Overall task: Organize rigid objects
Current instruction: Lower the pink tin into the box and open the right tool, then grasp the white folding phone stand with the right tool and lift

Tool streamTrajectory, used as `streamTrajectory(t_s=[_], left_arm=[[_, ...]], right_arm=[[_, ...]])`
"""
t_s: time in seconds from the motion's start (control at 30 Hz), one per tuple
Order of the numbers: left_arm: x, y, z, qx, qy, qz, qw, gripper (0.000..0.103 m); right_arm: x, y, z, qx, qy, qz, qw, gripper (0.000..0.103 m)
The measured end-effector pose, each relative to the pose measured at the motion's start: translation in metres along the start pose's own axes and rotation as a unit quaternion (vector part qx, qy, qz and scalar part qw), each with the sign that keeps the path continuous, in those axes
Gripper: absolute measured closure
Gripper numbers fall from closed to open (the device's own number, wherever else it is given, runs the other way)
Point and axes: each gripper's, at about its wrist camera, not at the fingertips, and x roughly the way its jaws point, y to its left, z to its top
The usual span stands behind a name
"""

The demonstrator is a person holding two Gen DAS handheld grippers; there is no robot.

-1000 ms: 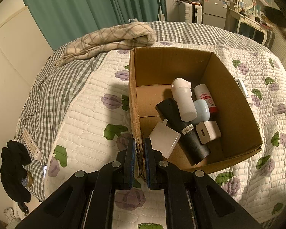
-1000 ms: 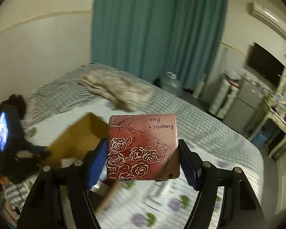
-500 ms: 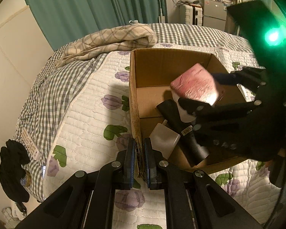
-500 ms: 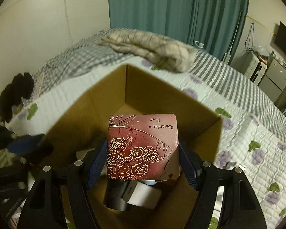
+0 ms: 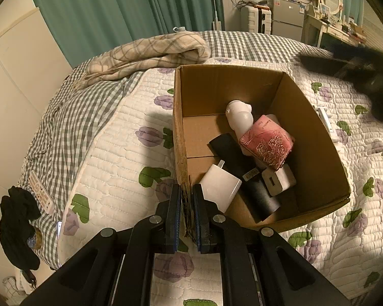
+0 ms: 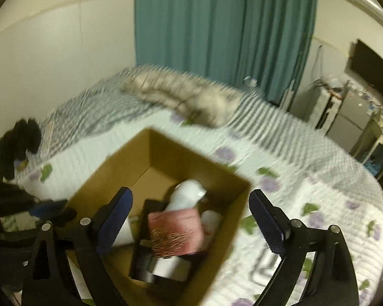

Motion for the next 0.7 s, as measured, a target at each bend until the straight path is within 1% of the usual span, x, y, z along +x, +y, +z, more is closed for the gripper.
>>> streamTrajectory(t_s=[0.1, 0.13, 0.17, 0.23, 0.3, 0.37, 0.47, 0.63, 0.7], left_arm=[[-0.001, 0.0, 0.0, 0.001, 0.0, 0.0, 1.0, 0.095], [0.0, 0.0, 0.0, 0.001, 0.0, 0.0, 1.0, 0.095], [0.0, 0.0, 0.0, 0.001, 0.0, 0.0, 1.0, 0.095], [-0.001, 0.0, 0.0, 0.001, 0.0, 0.001, 1.0, 0.095], [-0.001, 0.0, 0.0, 0.0, 0.0, 0.0, 1.0, 0.095], [-0.001, -0.001, 0.0, 0.0, 0.0, 0.001, 1.0, 0.095], [-0.002, 0.0, -0.001, 0.001, 0.0, 0.002, 1.0, 0.095], [-0.003, 0.0, -0.002, 0.002, 0.0, 0.002, 1.0, 0.095], [-0.003, 0.0, -0.002, 0.001, -0.001, 0.001, 1.0, 0.095]], right_arm=[[-0.032, -0.024, 0.006, 0.013, -0.026, -0.033, 0.999, 0.004], [-0.043, -0.034, 0.006, 0.019, -0.034, -0.051, 0.998, 0.0], [-0.05, -0.042, 0.005, 0.023, -0.041, -0.066, 0.997, 0.0], [-0.058, -0.056, 0.001, 0.032, -0.045, -0.088, 0.995, 0.0], [-0.059, -0.073, -0.008, 0.043, -0.033, -0.099, 0.994, 0.0], [-0.055, -0.085, -0.019, 0.058, -0.023, -0.101, 0.993, 0.0], [-0.038, -0.098, -0.041, 0.08, 0.003, -0.106, 0.991, 0.0], [0.008, -0.119, -0.08, 0.115, 0.048, -0.125, 0.984, 0.0], [0.031, -0.126, -0.095, 0.131, 0.071, -0.123, 0.981, 0.0]])
